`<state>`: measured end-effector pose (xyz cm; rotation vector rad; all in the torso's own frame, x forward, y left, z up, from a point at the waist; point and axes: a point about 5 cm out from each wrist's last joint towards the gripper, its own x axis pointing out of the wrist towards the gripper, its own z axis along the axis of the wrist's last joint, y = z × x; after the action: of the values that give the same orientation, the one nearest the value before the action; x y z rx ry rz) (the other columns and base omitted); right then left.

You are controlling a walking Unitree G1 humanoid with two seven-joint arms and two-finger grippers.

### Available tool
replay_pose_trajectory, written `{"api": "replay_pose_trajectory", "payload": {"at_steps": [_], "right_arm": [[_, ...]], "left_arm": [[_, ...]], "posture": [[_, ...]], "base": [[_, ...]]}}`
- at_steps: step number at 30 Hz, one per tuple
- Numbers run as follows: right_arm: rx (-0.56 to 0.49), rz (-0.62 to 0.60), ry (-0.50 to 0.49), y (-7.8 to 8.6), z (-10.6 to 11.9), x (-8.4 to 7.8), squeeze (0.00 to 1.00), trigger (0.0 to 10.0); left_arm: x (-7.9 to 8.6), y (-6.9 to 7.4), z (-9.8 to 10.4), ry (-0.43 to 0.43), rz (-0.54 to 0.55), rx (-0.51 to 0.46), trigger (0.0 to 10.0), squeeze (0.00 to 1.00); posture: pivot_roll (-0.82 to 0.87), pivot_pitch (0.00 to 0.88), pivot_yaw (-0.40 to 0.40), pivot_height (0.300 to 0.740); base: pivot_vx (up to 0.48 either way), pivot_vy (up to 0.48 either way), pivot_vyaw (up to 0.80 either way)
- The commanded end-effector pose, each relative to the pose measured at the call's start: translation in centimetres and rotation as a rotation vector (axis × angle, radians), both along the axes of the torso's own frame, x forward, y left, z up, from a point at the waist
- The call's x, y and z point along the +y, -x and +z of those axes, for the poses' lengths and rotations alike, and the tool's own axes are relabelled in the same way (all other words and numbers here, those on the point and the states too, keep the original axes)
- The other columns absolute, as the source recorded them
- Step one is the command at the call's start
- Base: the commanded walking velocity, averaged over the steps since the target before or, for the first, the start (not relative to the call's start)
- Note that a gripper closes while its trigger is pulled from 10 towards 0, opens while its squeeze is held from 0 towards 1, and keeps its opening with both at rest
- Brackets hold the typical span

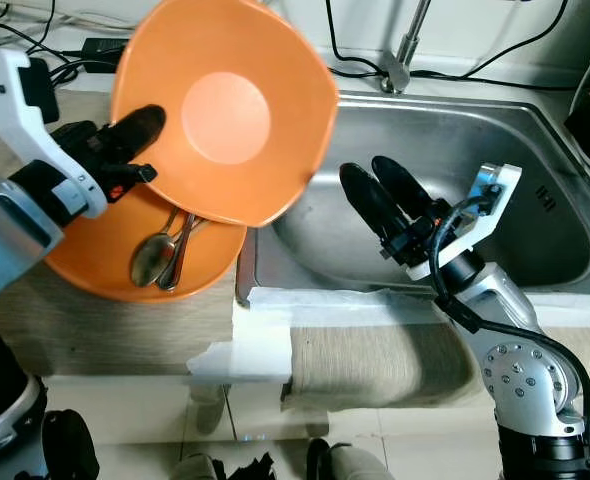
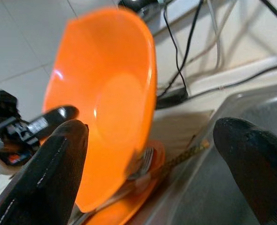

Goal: Kitchen organization

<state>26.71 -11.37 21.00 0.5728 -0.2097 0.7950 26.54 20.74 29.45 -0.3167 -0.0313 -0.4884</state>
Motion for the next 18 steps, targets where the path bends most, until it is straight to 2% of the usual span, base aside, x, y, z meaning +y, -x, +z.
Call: {"api": "replay_pose_trajectory", "payload": {"at_steps": [1, 8, 9, 10, 11, 12, 13, 18], "right_arm": [[0.028, 0.003, 0.01, -0.2, -0.3, 0.0, 0.0, 10.0], [0.033, 0.018, 0.001, -0.1, -0.2, 0.2, 0.0, 10.0], [0.039, 0.024, 0.001, -0.1, -0.3, 0.2, 0.0, 8.5], [0.039, 0.024, 0.001, -0.1, -0.3, 0.2, 0.0, 8.5], [0.044, 0.029, 0.003, 0.0, -0.3, 0.2, 0.0, 0.9], [0.046, 0.03, 0.005, 0.0, -0.4, 0.2, 0.0, 0.9], [0.048, 0.032, 0.004, 0.0, -0.4, 0.2, 0.0, 0.0], [0.05, 0.03, 0.004, 0.0, -0.4, 0.1, 0.0, 0.0]], "left_arm": [[-0.9, 0.6, 0.6, -0.008, -0.057, -0.055, 0.0, 0.0], [-1.7, 0.7, -0.2, -0.028, -0.11, -0.039, 0.0, 0.0], [-1.8, 0.7, -0.4, -0.035, -0.118, -0.034, 0.0, 0.0], [-1.8, 0.7, -0.4, -0.035, -0.118, -0.034, 0.0, 0.0], [-1.9, 0.7, -0.6, -0.04, -0.126, -0.031, 0.0, 0.0], [-2.0, 0.7, -0.7, -0.04, -0.13, -0.03, 0.0, 0.0], [-2.0, 0.7, -0.7, -0.04, -0.132, -0.03, 0.0, 0.0], [-2.1, 0.7, -0.7, -0.036, -0.141, -0.036, 0.0, 0.0]], "posture": [[-0.08, 0.12, -0.08, 0.74], [-0.09, 0.114, -0.082, 0.74], [-0.09, 0.114, -0.081, 0.74], [-0.09, 0.114, -0.081, 0.74], [-0.1, 0.116, -0.081, 0.74], [-0.1, 0.116, -0.081, 0.74], [-0.1, 0.117, -0.081, 0.74], [-0.1, 0.125, -0.078, 0.74]], "base": [[0.0, 0.0, 0.0], [0.0, 0.0, 0.0], [0.0, 0.0, 0.0], [0.0, 0.0, 0.0], [0.0, 0.0, 0.0], [0.0, 0.0, 0.0], [0.0, 0.0, 0.0], [0.0, 0.0, 0.0]]}}
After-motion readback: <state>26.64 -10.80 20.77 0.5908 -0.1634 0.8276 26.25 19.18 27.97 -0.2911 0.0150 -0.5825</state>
